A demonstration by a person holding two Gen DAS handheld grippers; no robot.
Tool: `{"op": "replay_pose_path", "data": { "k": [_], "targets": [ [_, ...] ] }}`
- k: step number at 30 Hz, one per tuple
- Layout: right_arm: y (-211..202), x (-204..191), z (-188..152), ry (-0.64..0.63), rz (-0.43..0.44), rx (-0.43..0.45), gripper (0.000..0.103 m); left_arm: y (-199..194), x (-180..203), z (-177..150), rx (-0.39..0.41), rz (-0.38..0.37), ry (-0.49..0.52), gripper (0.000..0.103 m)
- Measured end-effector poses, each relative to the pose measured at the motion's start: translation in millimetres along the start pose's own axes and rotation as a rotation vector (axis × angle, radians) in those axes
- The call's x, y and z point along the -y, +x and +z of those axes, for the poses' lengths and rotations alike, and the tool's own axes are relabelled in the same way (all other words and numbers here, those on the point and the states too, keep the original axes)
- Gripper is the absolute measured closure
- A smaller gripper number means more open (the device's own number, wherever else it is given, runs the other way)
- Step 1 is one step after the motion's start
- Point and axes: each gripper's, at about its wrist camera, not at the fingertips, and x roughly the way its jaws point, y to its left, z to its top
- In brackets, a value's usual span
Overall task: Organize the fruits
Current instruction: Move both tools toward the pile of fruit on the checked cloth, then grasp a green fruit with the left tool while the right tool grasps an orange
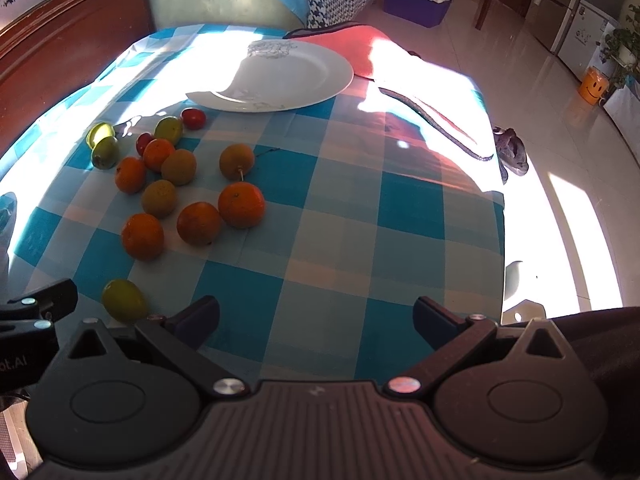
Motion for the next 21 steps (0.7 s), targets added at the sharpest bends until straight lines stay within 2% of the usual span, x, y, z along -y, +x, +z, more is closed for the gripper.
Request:
{"op": "replay_pose_path", "data": {
  "k": [4, 8, 14, 21],
  "targets": [
    [-6.7, 31.0, 8.1, 0.138, 0.092, 0.014, 0.001, -2.8, -6.9, -3.0, 0.018, -0.021, 0.003, 0.000],
    [-7.7, 46.1, 9.2, 0.210, 0.103, 0.031, 0.001, -0.9, -8.2, -7.8, 0.017, -0.044, 0.016, 0.000],
    [-5.3, 40.9, 8.6, 0.198, 0.103, 0.042, 0.001, 0.4, 3.5, -16.6, 0.032, -0.119, 0.053, 0.000],
    [-6.6, 28.6, 6.4, 0.147, 0.134, 0.071, 0.007, 6.7, 22.3, -23.9, 0.051, -0.167, 0.096, 0.001]
  ]
}}
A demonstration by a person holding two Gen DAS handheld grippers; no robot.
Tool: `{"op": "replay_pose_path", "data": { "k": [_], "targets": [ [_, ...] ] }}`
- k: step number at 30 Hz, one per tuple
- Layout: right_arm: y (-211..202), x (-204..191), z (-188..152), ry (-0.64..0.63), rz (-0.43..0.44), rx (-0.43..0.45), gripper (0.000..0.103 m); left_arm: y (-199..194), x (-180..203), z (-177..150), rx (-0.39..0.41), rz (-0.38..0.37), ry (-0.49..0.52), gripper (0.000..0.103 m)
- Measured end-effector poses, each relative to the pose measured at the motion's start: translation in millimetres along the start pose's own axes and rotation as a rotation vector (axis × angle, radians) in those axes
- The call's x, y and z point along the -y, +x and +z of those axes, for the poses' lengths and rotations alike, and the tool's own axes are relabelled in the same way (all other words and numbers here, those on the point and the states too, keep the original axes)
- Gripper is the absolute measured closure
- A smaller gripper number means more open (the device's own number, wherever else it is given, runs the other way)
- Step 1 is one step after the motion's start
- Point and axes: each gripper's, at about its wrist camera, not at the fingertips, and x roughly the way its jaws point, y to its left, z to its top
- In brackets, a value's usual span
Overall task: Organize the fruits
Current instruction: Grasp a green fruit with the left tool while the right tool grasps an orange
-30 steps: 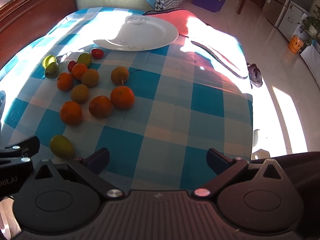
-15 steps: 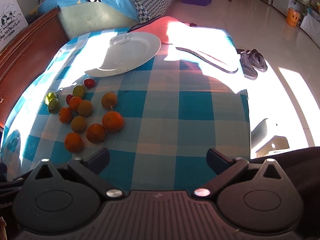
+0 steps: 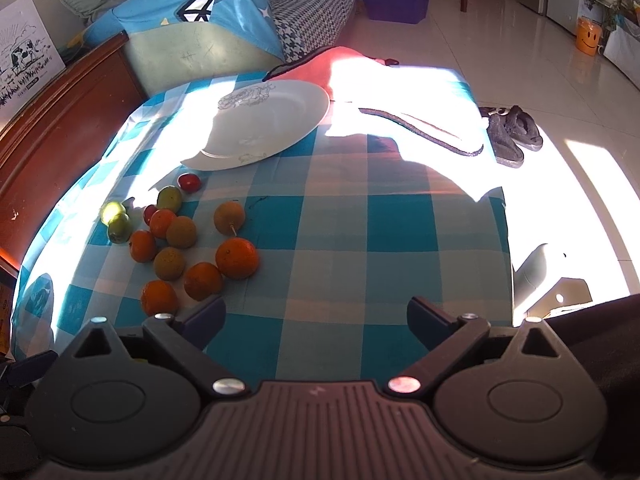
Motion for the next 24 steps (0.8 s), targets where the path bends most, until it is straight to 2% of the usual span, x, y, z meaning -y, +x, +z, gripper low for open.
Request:
{"op": "replay_pose_path", "data": {
  "k": [5, 12, 17, 23, 24],
  "targets": [
    [0.9, -5.2, -1.7, -0.023, -0.002, 0.013, 0.009, 7.2, 5.9, -2.6, 0.008, -0.004, 0.022, 0.004],
    [4.2, -1.7, -3.4, 0.015, 0.032, 0.013, 0.016, 10.1, 3.8, -3.3, 0.038, -0.033, 0.011, 0.012],
    [6.6, -3.0, -4.7, 0.019, 0.038, 0.012, 0.018, 15.4, 2.8, -4.0, 0.031, -0.034, 0.008, 0.020],
    [8.2, -11.7, -7.2, -0.015, 0.062, 0.014, 0.018, 17.5, -1.3, -5.6, 0.037, -0.033, -0.004, 0.021],
    [8.4, -13.7, -7.5, -0.023, 0.070, 0.016, 0.018, 18.3, -1.3, -6.2, 0.040, -0.032, -0.001, 0.024]
  ]
}}
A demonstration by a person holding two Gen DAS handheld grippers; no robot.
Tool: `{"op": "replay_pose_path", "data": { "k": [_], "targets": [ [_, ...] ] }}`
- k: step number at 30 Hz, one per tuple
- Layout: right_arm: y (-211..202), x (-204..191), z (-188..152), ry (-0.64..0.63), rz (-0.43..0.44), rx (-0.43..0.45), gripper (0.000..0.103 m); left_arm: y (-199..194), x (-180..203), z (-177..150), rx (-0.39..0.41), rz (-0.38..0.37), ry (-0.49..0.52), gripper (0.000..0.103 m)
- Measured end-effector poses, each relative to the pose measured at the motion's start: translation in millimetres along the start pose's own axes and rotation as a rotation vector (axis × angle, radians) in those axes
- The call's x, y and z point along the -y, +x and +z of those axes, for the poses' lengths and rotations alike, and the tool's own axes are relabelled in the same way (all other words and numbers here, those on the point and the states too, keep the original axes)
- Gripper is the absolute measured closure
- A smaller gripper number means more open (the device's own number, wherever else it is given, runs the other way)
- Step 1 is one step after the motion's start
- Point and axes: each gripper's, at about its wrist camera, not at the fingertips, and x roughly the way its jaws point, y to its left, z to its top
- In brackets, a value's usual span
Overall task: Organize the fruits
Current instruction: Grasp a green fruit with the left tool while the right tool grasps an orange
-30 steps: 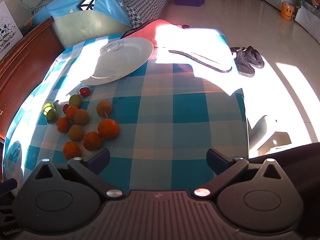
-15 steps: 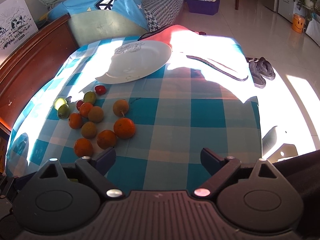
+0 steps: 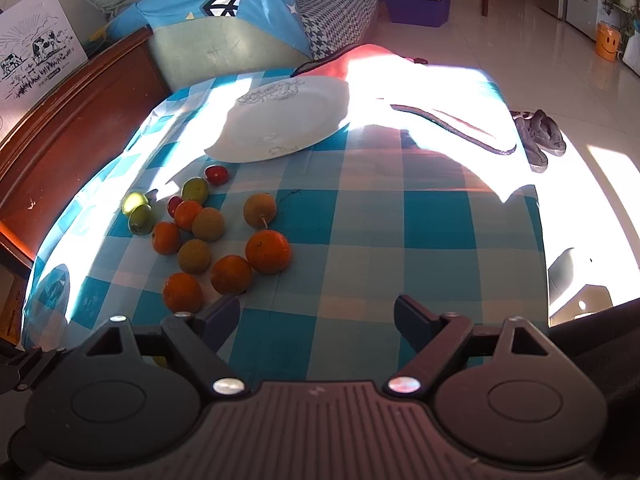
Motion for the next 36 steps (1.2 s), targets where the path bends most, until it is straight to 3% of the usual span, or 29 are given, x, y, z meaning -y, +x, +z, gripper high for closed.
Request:
{"op": "replay_pose_path", "data": {
  "k": [7, 12, 15, 22, 28, 31, 36],
  "targets": [
    [1.6, -10.7, -2.6, -0.041, 0.060, 0.016, 0.024, 1.5, -2.9, -0.6, 0.008, -0.020, -0.012, 0.040],
    [6.2, -14.4, -3.1, -0.032, 0.128, 0.020, 0.039, 2.7, -6.8, -1.7, 0.012, -0.036, -0.030, 0.065],
    [11.0, -19.7, -3.6, -0.041, 0.159, 0.015, 0.047, 1.3, -13.1, -0.5, 0.029, -0.021, -0.056, 0.070],
    [22.3, -41.7, -6.1, -0.122, 0.217, 0.016, 0.059, 2.7, -38.3, 3.2, 0.038, 0.060, -0.145, 0.070],
    [32.8, -57.8, -6.6, -0.187, 0.220, 0.029, 0.059, 2.3, -63.3, 4.5, 0.055, 0.058, -0.250, 0.070],
    [36.9, -67.6, -8.7, -0.238, 0.209, 0.034, 0.059, 5.4, -73.6, 3.1, 0.055, 0.016, -0.310, 0.070],
    [46.0, -78.1, -12.0, -0.288, 0.183, 0.029, 0.059, 5.2, -74.8, 0.7, 0.069, 0.023, -0.306, 0.070]
  ]
}}
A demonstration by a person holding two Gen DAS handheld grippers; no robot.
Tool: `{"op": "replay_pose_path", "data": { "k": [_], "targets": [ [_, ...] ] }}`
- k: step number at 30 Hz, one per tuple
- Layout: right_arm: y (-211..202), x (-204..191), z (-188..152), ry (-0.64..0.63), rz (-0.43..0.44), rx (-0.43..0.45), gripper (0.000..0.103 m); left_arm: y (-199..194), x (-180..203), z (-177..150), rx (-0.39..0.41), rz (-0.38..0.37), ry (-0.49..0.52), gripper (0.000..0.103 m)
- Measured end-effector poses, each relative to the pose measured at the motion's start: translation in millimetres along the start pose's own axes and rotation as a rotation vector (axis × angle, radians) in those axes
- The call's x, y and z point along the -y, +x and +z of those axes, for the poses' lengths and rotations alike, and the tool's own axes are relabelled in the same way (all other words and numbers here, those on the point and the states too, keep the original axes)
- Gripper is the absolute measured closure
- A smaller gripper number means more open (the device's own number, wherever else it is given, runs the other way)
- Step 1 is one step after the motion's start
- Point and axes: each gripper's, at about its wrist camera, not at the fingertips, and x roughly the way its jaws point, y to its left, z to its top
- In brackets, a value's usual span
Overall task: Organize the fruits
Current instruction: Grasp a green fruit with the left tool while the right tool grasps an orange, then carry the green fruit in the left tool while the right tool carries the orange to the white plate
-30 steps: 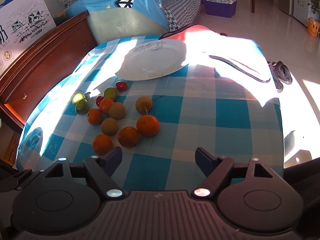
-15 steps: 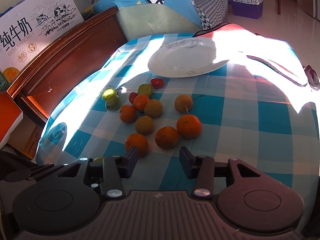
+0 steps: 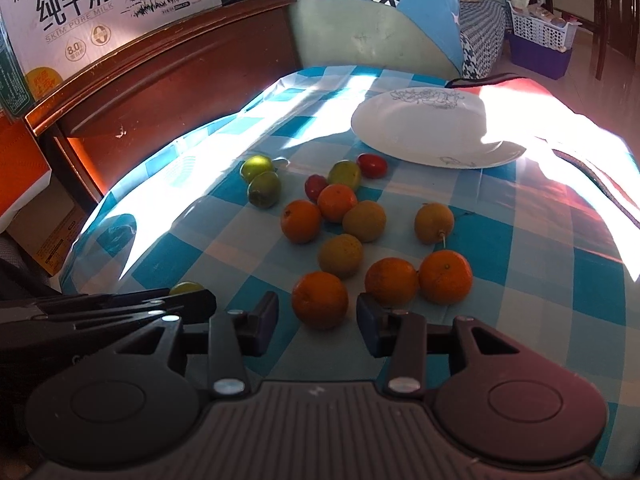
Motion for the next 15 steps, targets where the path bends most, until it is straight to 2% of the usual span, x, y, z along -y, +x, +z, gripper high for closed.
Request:
{"op": "replay_pose_path", "data": {
  "k": [4, 8, 10, 15],
  "targets": [
    [6.0, -0.4, 0.4, 0.000, -0.003, -0.003, 0.060, -2.0, 0.7, -1.4, 0.012, 0.006, 0.011, 0.069],
    [8.3, -1.1, -0.8, -0.013, -0.012, 0.004, 0.070, -0.7, 2.7, -3.3, 0.006, 0.008, 0.029, 0.069],
    [7.9, -0.7, -1.1, -0.010, -0.010, 0.006, 0.070, 0.9, 3.1, -3.8, 0.000, 0.009, 0.034, 0.069],
    [5.9, -1.4, -1.8, -0.008, -0.002, -0.002, 0.071, 3.0, 7.2, -5.4, 0.001, 0.023, 0.067, 0.084]
  ]
}}
